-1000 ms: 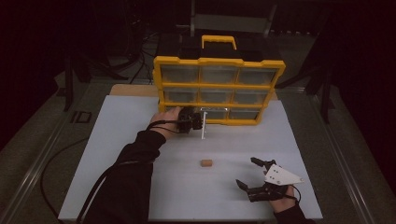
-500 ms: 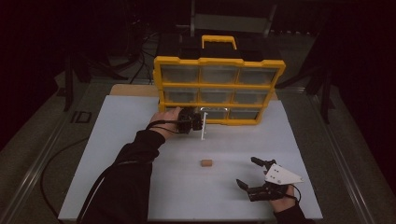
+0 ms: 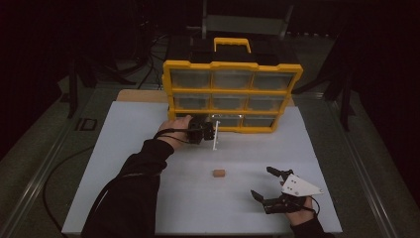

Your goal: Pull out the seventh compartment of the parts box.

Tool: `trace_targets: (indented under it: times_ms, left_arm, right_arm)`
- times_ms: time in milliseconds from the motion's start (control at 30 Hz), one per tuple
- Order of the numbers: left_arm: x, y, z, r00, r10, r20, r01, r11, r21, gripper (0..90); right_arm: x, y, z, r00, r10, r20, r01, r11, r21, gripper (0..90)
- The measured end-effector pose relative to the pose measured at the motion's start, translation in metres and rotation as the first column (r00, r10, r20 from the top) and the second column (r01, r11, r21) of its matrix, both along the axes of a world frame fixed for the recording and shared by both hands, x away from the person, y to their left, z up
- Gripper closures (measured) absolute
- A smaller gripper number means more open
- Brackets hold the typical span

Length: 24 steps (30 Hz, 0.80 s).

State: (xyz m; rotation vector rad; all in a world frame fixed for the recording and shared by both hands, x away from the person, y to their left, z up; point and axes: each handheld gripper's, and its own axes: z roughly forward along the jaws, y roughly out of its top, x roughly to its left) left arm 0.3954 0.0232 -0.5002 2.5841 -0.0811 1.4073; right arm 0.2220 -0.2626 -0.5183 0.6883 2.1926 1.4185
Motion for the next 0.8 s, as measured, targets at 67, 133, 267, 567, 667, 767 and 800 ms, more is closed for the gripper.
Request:
trace_targets:
  times_ms: [67, 133, 267, 567, 667, 767, 800]
  left_arm:
    - [-0.002, 0.0, 0.001, 1.0, -0.001, -0.002, 0.001, 1.0, -0.004, 75.8]
    - [-0.005, -0.001, 0.002, 1.0, 0.002, -0.001, -0.002, 0.9998, 0.018, 75.8]
    - [-0.01, -0.002, 0.001, 1.0, 0.004, 0.0, -0.004, 0.9997, 0.026, 75.8]
    - [-0.022, -0.002, 0.004, 0.9999, 0.008, -0.009, -0.008, 0.9996, 0.026, 75.7]
    - [-0.026, -0.002, 0.004, 0.9999, 0.005, -0.016, -0.005, 0.9998, 0.019, 75.7]
    - [-0.031, -0.002, 0.006, 0.9998, 0.003, -0.021, -0.002, 0.9999, 0.014, 75.7]
    - [-0.033, -0.002, 0.006, 0.9997, 0.001, -0.023, -0.001, 0.9999, 0.015, 75.7]
  right_arm:
    - [0.0, 0.0, 0.0, 1.0, 0.001, 0.003, -0.001, 1.0, 0.0, 8.2]
    - [0.0, 0.0, 0.0, 1.0, -0.001, 0.007, 0.001, 1.0, -0.003, 8.2]
    - [0.0, 0.0, 0.0, 1.0, 0.0, 0.009, 0.0, 1.0, -0.003, 8.2]
    - [0.0, 0.001, 0.001, 0.9999, 0.001, 0.012, -0.001, 1.0, -0.007, 8.2]
    - [0.0, 0.001, 0.001, 0.9999, 0.005, 0.012, -0.004, 1.0, -0.007, 8.2]
    - [0.001, 0.001, 0.0, 0.9999, 0.008, 0.011, -0.008, 0.9999, -0.007, 8.2]
    - [0.0, 0.002, 0.0, 0.9999, 0.006, 0.008, -0.006, 1.0, -0.004, 8.2]
